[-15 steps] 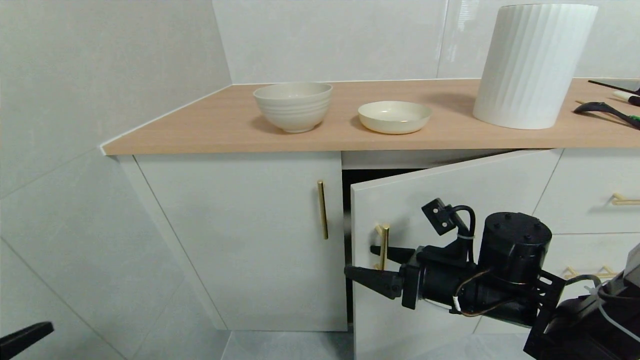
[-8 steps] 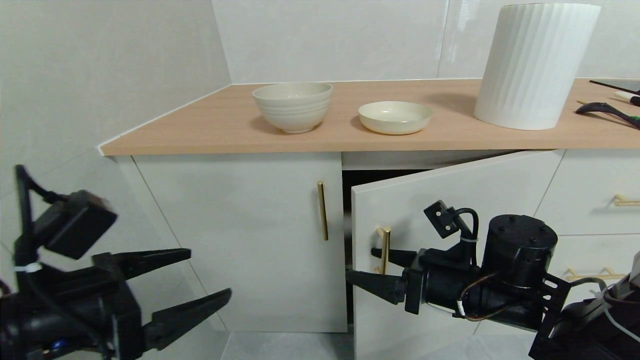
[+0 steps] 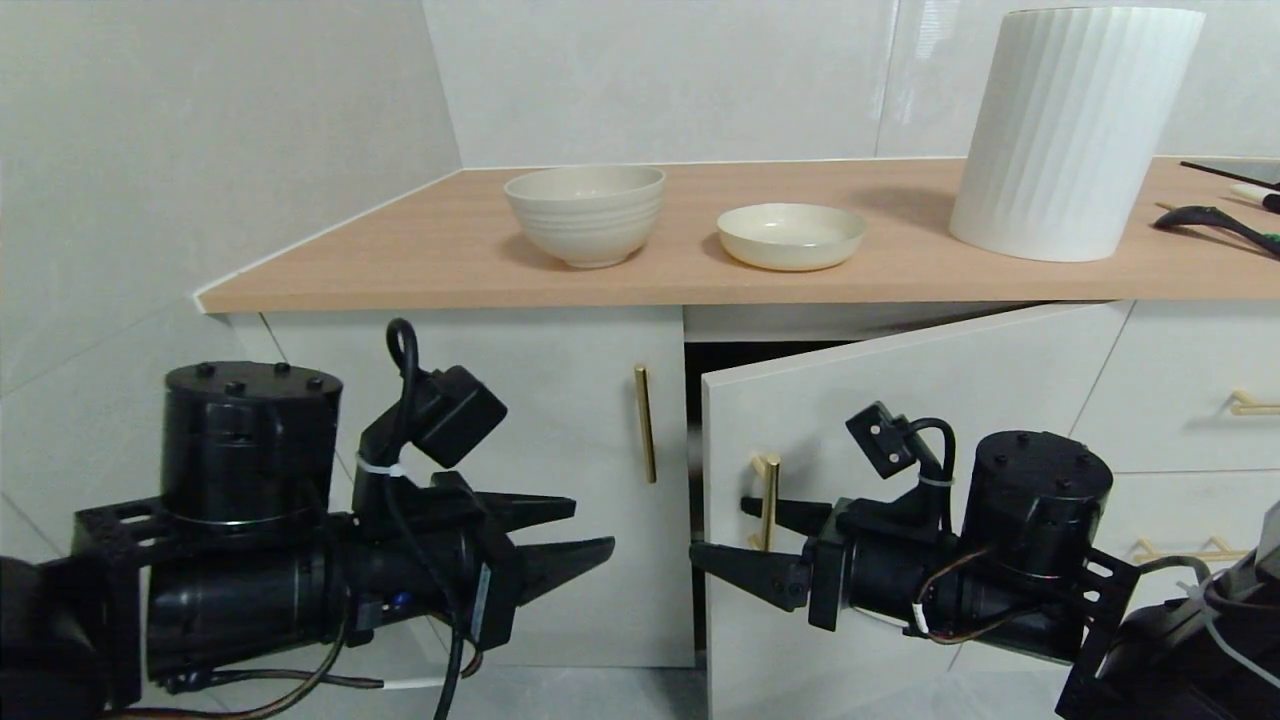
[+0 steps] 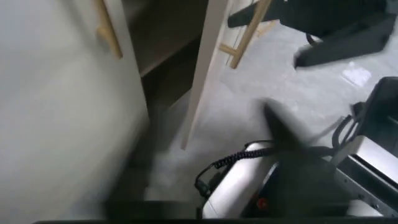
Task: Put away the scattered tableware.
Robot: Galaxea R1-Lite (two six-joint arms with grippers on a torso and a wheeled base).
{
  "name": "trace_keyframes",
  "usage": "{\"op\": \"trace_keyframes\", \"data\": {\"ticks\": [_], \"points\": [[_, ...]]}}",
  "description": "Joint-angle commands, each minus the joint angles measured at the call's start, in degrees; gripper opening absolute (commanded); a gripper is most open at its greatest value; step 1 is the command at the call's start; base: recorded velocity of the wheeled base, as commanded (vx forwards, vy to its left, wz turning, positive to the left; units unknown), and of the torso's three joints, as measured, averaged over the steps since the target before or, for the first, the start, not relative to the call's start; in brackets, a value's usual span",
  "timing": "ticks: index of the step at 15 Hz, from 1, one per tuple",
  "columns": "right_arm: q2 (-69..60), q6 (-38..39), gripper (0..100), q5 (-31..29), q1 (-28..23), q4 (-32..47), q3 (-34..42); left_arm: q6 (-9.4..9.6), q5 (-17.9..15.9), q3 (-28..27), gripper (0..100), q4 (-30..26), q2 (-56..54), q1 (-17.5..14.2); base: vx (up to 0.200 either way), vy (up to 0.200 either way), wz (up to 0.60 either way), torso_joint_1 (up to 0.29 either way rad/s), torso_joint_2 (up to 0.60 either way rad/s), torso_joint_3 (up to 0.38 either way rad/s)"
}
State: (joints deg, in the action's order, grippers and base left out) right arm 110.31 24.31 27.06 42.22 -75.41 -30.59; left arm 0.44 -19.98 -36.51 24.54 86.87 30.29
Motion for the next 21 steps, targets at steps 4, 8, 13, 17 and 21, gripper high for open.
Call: {"op": "trace_keyframes", "data": {"ticks": [4, 8, 13, 17, 21], "points": [[0.43, 0.04, 100, -0.08, 2.7, 0.18, 0.0, -0.44, 0.12, -8.58, 0, 0.33, 10.34, 0.47, 0.0, 0.0, 0.0, 0.0, 0.0, 0.0], [0.43, 0.04, 100, -0.08, 2.7, 0.18, 0.09, -0.35, 0.82, -13.06, 0, 1.12, 17.28, 0.47, 0.0, 0.0, 0.0, 0.0, 0.0, 0.0], [0.34, 0.04, 100, -0.08, 3.14, -0.79, 0.79, -0.44, 0.64, -20.27, 0, 2.18, 24.05, 0.64, 0.0, 0.0, 0.0, 0.0, 0.0, 0.0], [0.25, 0.04, 100, -0.08, 3.4, -1.05, 0.97, -1.85, 0.56, -22.29, 0, 2.88, 25.28, 2.49, 0.0, 0.0, 0.0, 0.0, 0.0, 0.0], [0.08, -0.14, 100, -0.08, 3.4, -1.23, 1.32, -3.25, 1.0, -23.78, 0, 5.26, 26.33, 4.69, 0.0, 0.0, 0.0, 0.0, 0.0, 0.0]]}}
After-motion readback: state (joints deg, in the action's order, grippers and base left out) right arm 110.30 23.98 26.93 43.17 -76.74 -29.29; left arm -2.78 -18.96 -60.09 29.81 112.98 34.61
